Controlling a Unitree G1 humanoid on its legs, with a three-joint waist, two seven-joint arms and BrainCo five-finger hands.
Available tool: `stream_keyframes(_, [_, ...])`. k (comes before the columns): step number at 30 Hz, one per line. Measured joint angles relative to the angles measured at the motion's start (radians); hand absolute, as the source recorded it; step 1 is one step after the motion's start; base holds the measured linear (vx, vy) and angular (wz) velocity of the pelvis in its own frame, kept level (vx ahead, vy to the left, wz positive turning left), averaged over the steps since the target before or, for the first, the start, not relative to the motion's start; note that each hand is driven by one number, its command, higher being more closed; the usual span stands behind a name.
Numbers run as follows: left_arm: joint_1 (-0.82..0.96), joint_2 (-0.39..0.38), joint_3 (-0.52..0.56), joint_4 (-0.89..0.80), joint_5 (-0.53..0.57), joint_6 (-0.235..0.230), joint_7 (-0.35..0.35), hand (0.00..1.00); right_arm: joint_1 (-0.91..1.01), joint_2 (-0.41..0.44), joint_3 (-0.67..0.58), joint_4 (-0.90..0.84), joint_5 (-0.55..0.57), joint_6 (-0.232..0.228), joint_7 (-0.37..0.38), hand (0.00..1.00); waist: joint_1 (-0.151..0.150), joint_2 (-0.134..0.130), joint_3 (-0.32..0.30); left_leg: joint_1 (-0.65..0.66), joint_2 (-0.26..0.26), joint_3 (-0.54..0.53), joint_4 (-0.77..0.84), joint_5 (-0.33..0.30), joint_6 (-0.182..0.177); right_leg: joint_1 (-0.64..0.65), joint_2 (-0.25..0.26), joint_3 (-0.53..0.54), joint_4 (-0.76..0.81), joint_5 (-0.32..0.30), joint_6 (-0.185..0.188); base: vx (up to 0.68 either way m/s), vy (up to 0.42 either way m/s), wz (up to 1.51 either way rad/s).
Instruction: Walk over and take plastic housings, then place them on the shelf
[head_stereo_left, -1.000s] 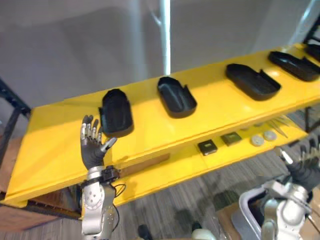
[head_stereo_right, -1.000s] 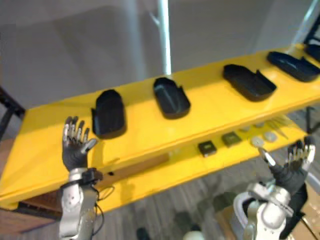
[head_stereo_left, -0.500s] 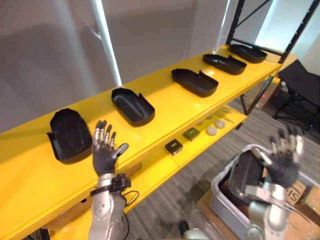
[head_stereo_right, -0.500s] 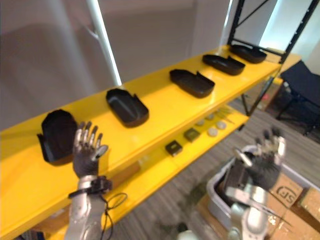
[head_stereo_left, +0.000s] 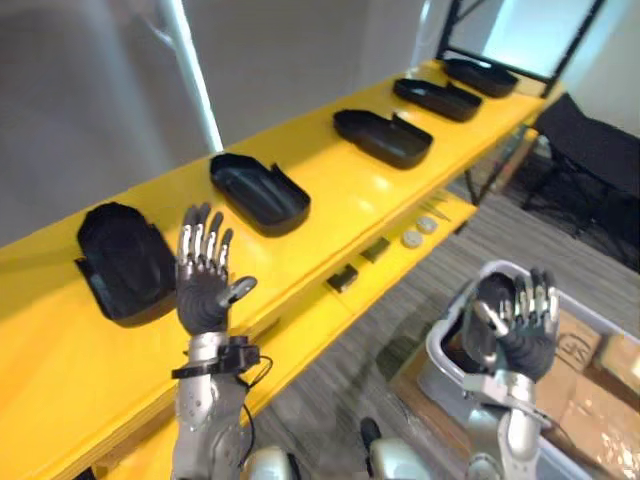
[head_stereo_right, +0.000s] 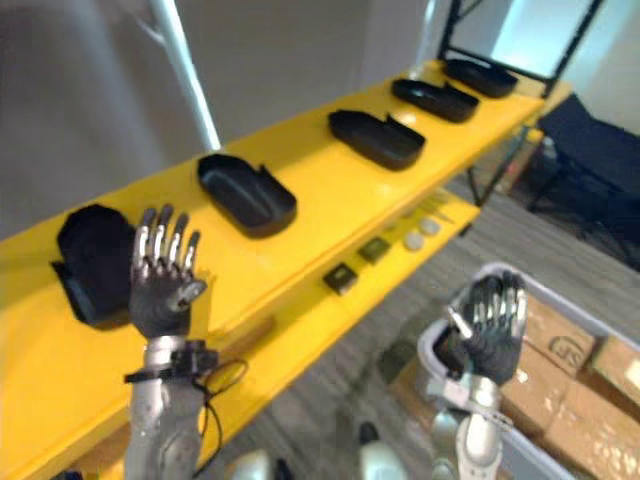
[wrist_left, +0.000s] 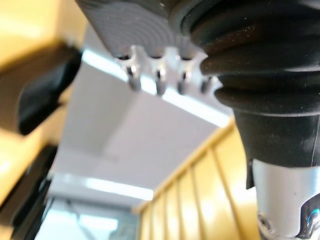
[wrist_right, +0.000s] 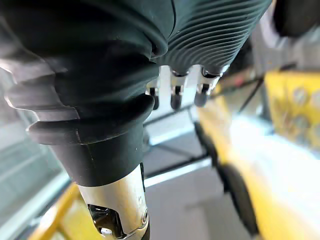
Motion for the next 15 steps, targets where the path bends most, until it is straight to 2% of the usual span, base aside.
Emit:
stream_keyframes(1, [0.011, -0.004, 0.007, 0.000, 0.000, 0.000, 0.007, 0.00, -0.002, -0.011, 0.015, -0.003, 0.000, -0.002, 0.022, 0.00, 0.006, 0.006, 0.001, 0.009, 0.014, 0.038, -0.011, 0.000, 0.012, -0.018, -0.019, -0.046, 0.018, -0.004, -0.006, -0.17, 0.066, -1.09])
stream_keyframes(3, [0.035, -0.002, 0.053, 0.000, -0.001, 0.008, 0.026, 0.00, -0.028, -0.041, 0.075, -0.003, 0.000, -0.004, 0.065, 0.00, 0.016, 0.005, -0.007, 0.038, 0.053, 0.119, -0.063, 0.040, 0.003, -0.046, -0.040, -0.136, 0.105, -0.006, -0.010, -0.11, 0.000, -1.18])
stream_keyframes(5, [0.038, -0.002, 0.099, 0.000, -0.002, 0.023, 0.040, 0.00, -0.069, -0.045, 0.123, 0.012, 0.001, -0.005, 0.076, 0.00, 0.038, 0.007, -0.015, 0.066, 0.084, 0.177, -0.158, 0.114, -0.020, -0.037, -0.078, -0.208, 0.221, -0.042, -0.056, -0.04, -0.088, -0.89])
stream_keyframes(6, [0.038, 0.000, 0.127, 0.001, -0.006, 0.035, 0.042, 0.00, -0.109, -0.044, 0.143, 0.040, 0.001, -0.007, 0.073, 0.00, 0.036, -0.001, -0.025, 0.069, 0.092, 0.189, -0.213, 0.161, -0.030, -0.019, -0.120, -0.235, 0.266, -0.057, -0.072, 0.00, -0.171, -0.50])
stream_keyframes(7, [0.039, 0.002, 0.138, 0.002, -0.011, 0.039, 0.042, 0.00, -0.132, -0.045, 0.149, 0.060, 0.000, -0.008, 0.066, 0.00, 0.036, -0.005, -0.028, 0.066, 0.095, 0.192, -0.232, 0.179, -0.038, -0.006, -0.143, -0.242, 0.278, -0.061, -0.079, -0.01, -0.268, -0.38])
stream_keyframes(8, [0.038, 0.008, 0.161, 0.017, -0.011, 0.049, 0.042, 0.00, -0.180, -0.044, 0.153, 0.112, -0.003, -0.009, 0.048, 0.00, 0.037, -0.014, -0.033, 0.056, 0.105, 0.196, -0.250, 0.205, -0.057, 0.026, -0.193, -0.264, 0.297, -0.064, -0.085, -0.04, -0.345, -0.44])
stream_keyframes(9, [0.045, 0.008, 0.190, 0.044, -0.012, 0.061, 0.042, 0.00, -0.220, -0.044, 0.154, 0.167, -0.015, -0.007, 0.021, 0.00, 0.047, -0.028, -0.041, 0.054, 0.113, 0.213, -0.257, 0.221, -0.081, 0.052, -0.239, -0.266, 0.296, -0.052, -0.093, -0.04, -0.251, -0.49])
stream_keyframes(10, [0.049, 0.010, 0.203, 0.057, -0.013, 0.069, 0.042, 0.00, -0.235, -0.044, 0.153, 0.189, -0.022, -0.005, 0.009, 0.00, 0.053, -0.041, -0.048, 0.052, 0.112, 0.219, -0.256, 0.226, -0.093, 0.062, -0.263, -0.267, 0.284, 0.005, -0.115, -0.06, -0.359, -0.52])
stream_keyframes(11, [0.050, 0.010, 0.220, 0.093, -0.028, 0.082, 0.042, 0.00, -0.247, -0.050, 0.144, 0.216, -0.023, 0.003, -0.015, 0.00, 0.061, -0.043, -0.057, 0.035, 0.107, 0.166, -0.253, 0.235, -0.121, 0.068, -0.248, -0.278, 0.244, 0.012, -0.081, -0.05, -0.311, -0.69])
stream_keyframes(12, [0.068, -0.013, 0.211, 0.112, -0.063, 0.088, 0.040, 0.00, -0.253, -0.077, 0.127, 0.234, -0.024, 0.010, -0.032, 0.00, 0.077, 0.003, -0.058, 0.041, 0.113, 0.082, -0.297, 0.253, -0.139, 0.066, -0.216, -0.304, 0.212, 0.012, -0.081, -0.05, -0.341, -0.71])
stream_keyframes(13, [0.077, -0.017, 0.208, 0.112, -0.073, 0.088, 0.038, 0.00, -0.251, -0.085, 0.121, 0.238, -0.025, 0.012, -0.035, 0.00, 0.076, 0.016, -0.062, 0.047, 0.126, 0.079, -0.318, 0.268, -0.155, 0.072, -0.204, -0.314, 0.186, 0.004, -0.071, 0.01, -0.252, -0.70])
stream_keyframes(14, [0.071, -0.015, 0.206, 0.111, -0.104, 0.085, 0.032, 0.00, -0.242, -0.090, 0.108, 0.238, -0.030, 0.016, -0.045, 0.00, 0.069, 0.016, -0.063, 0.058, 0.136, 0.090, -0.349, 0.295, -0.167, 0.099, -0.189, -0.336, 0.127, -0.028, -0.024, 0.02, -0.229, -0.42])
stream_keyframes(15, [0.064, -0.014, 0.206, 0.111, -0.130, 0.077, 0.029, 0.00, -0.240, -0.087, 0.097, 0.240, -0.031, 0.025, -0.049, 0.00, 0.060, 0.005, -0.061, 0.062, 0.144, 0.103, -0.354, 0.305, -0.179, 0.119, -0.185, -0.364, 0.083, -0.057, 0.018, -0.01, -0.380, -0.52])
